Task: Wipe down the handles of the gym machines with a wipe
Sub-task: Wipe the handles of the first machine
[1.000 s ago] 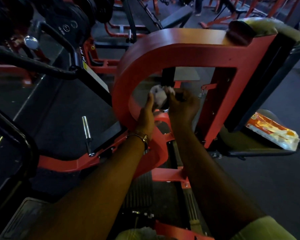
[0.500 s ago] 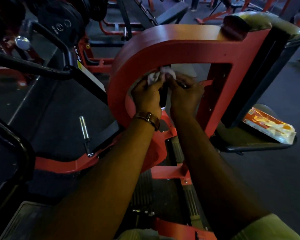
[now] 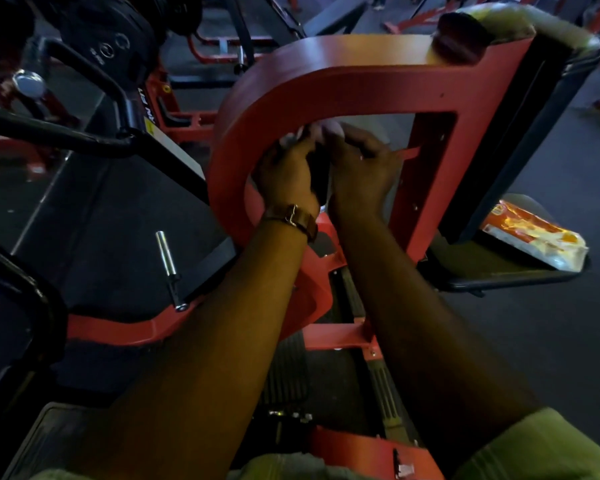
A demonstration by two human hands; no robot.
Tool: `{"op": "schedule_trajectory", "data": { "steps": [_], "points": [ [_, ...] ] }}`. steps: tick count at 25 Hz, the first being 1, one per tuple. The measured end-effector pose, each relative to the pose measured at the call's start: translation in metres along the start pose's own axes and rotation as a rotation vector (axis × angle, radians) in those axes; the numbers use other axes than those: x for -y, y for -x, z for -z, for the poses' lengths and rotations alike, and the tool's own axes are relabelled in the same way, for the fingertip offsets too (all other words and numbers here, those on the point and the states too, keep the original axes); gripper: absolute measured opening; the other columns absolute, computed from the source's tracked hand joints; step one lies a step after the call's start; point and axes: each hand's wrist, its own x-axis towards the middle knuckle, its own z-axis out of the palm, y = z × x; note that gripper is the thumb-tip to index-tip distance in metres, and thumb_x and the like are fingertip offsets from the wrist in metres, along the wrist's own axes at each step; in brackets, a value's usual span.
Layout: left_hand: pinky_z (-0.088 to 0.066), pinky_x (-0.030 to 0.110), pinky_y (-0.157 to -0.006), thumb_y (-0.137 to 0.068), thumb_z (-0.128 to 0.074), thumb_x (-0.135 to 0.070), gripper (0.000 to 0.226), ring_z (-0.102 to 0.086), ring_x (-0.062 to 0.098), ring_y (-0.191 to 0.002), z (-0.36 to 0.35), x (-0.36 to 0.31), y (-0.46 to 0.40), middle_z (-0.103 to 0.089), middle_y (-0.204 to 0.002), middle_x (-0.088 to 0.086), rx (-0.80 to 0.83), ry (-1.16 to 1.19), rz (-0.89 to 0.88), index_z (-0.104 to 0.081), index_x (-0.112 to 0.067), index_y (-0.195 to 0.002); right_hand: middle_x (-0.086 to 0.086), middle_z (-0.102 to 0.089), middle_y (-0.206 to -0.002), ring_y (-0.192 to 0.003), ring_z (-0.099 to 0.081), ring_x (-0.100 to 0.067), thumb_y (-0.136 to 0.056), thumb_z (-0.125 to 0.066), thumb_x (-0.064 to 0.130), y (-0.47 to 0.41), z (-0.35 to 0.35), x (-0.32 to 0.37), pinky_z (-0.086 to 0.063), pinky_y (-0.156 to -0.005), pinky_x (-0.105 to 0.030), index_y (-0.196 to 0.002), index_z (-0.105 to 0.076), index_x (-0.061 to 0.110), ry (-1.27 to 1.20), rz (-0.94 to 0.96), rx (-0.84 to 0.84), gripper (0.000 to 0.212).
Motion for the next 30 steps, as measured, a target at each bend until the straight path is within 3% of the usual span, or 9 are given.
{"op": "schedule_trajectory", "data": {
  "steps": [4, 6, 10, 14, 19, 22, 25, 27, 30],
  "points": [
    [-0.058, 0.022, -0.071, -0.081, -0.077, -0.013, 0.021, -0.070, 0.006, -0.070, 0.049, 0.054, -0.009, -0.075, -0.088, 0.005, -0.049, -0.221, 0.185, -0.073, -0.001, -0.097, -0.020, -0.075, -0.093, -0.083, -0.072, -0.026, -0.079, -0.081, 0.007, 0.037, 0.039, -0.060, -0.059, -0.072, -0.038, -0.097, -0.076, -0.002, 0.010, -0.314, 0.038, 0.020],
    [-0.057, 0.024, -0.069, -0.083, -0.075, -0.013, 0.007, -0.067, 0.012, -0.067, 0.057, 0.065, -0.004, -0.072, -0.065, -0.006, -0.039, -0.267, 0.266, -0.070, -0.011, -0.078, -0.021, -0.074, -0.094, -0.079, -0.070, -0.023, -0.078, -0.081, 0.005, 0.051, 0.046, -0.070, -0.057, -0.066, -0.033, -0.098, -0.074, -0.003, 0.040, -0.462, -0.044, 0.022],
    [-0.051, 0.018, -0.057, -0.096, -0.061, -0.013, 0.025, -0.062, -0.002, -0.054, 0.020, 0.015, -0.003, -0.066, -0.068, -0.009, -0.111, -0.251, 0.115, -0.068, -0.020, -0.074, -0.012, -0.075, -0.096, -0.087, -0.072, -0.019, -0.083, -0.078, 0.009, 0.045, 0.013, -0.029, -0.058, -0.071, -0.027, -0.098, -0.072, 0.004, -0.025, -0.334, 0.012, 0.016],
    [-0.051, 0.027, -0.067, -0.093, -0.061, -0.019, 0.017, -0.069, 0.011, -0.077, -0.006, -0.015, -0.017, -0.072, -0.091, 0.004, -0.051, -0.265, -0.022, -0.072, -0.006, -0.095, -0.009, -0.074, -0.089, -0.083, -0.071, -0.018, -0.081, -0.071, -0.009, 0.037, -0.002, -0.004, -0.059, -0.075, -0.031, -0.092, -0.071, 0.009, -0.058, -0.187, 0.012, 0.021],
    [-0.048, 0.025, -0.064, -0.093, -0.060, -0.005, 0.016, -0.061, 0.002, -0.063, 0.034, 0.042, -0.015, -0.071, -0.070, -0.011, 0.047, -0.345, 0.077, -0.075, -0.004, -0.096, -0.007, -0.069, -0.084, -0.078, -0.066, -0.019, -0.082, -0.064, -0.012, 0.053, 0.047, -0.048, -0.055, -0.064, -0.027, -0.089, -0.069, 0.009, 0.038, -0.396, -0.100, 0.023],
    [-0.052, 0.018, -0.066, -0.096, -0.052, -0.001, 0.030, -0.069, 0.013, -0.093, 0.027, 0.035, -0.012, -0.071, -0.113, 0.013, 0.053, -0.470, 0.054, -0.065, 0.006, -0.122, -0.014, -0.068, -0.088, -0.083, -0.065, -0.023, -0.082, -0.061, -0.015, 0.053, 0.062, -0.057, -0.053, -0.069, -0.029, -0.094, -0.067, 0.000, 0.081, -0.465, -0.152, 0.020],
    [-0.046, 0.031, -0.102, -0.100, -0.044, -0.002, 0.039, -0.050, 0.033, -0.131, 0.000, -0.002, -0.024, -0.053, -0.141, 0.020, -0.069, -0.628, -0.091, -0.050, 0.000, -0.139, -0.010, -0.067, -0.085, -0.081, -0.064, -0.021, -0.082, -0.059, -0.017, 0.045, 0.060, -0.050, -0.053, -0.073, -0.033, -0.093, -0.064, 0.003, 0.047, -0.428, -0.125, 0.023],
    [-0.045, 0.039, -0.096, -0.097, -0.045, 0.002, 0.034, -0.054, 0.041, -0.124, -0.003, -0.006, -0.038, -0.054, -0.133, 0.031, -0.082, -0.532, -0.062, -0.053, 0.009, -0.130, -0.008, -0.067, -0.086, -0.078, -0.064, -0.016, -0.084, -0.057, -0.016, 0.040, 0.055, -0.041, -0.055, -0.069, -0.028, -0.095, -0.063, 0.003, 0.012, -0.401, -0.095, 0.023],
    [-0.048, 0.024, -0.060, -0.093, -0.053, 0.004, 0.020, -0.065, 0.010, -0.073, 0.021, 0.039, -0.037, -0.068, -0.086, 0.019, -0.036, -0.355, -0.016, -0.063, 0.012, -0.109, -0.008, -0.067, -0.085, -0.078, -0.064, -0.016, -0.084, -0.057, -0.017, 0.035, 0.050, -0.038, -0.055, -0.066, -0.025, -0.093, -0.065, 0.004, 0.014, -0.352, -0.083, 0.024]
  ]
}}
